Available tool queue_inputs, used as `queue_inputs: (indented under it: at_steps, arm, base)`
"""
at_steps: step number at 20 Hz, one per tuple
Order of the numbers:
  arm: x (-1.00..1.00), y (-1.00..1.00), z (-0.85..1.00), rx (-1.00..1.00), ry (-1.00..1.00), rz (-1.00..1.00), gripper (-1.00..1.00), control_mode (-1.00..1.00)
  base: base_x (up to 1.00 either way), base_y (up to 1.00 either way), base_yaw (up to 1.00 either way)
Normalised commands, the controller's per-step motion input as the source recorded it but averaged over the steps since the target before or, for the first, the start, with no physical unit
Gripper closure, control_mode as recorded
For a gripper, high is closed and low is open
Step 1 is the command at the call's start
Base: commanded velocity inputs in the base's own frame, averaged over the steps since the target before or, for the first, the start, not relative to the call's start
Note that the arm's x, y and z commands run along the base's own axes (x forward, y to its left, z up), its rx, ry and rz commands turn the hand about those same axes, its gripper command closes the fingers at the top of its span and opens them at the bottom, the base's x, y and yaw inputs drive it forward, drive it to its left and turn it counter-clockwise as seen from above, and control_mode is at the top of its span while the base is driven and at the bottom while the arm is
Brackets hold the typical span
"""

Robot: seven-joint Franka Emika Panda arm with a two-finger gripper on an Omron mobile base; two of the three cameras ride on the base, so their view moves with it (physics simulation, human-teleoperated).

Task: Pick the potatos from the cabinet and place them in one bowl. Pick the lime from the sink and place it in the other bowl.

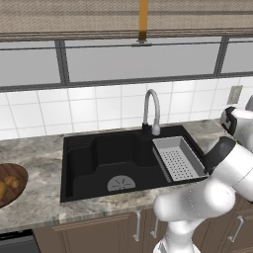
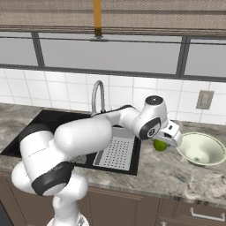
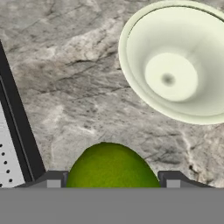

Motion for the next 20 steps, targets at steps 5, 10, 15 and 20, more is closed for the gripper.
queue_inputs:
  at_steps: [5,10,15,20]
  arm:
    - [0.16,-0.42,0.12,0.0,0.0,-0.02,1.0,-1.0]
    - [0.22,-0.41,0.06,0.05,0.0,0.0,1.0,-1.0]
    - [0.09,-0.4,0.0,0.05,0.0,0.0,1.0,-1.0]
    - [0.05,-0.39,0.0,0.06,0.0,0.0,1.0,-1.0]
  base:
    - [0.0,0.0,0.0]
    - [0.0,0.0,0.0]
    - [0.0,0.0,0.0]
    - [0.0,0.0,0.0]
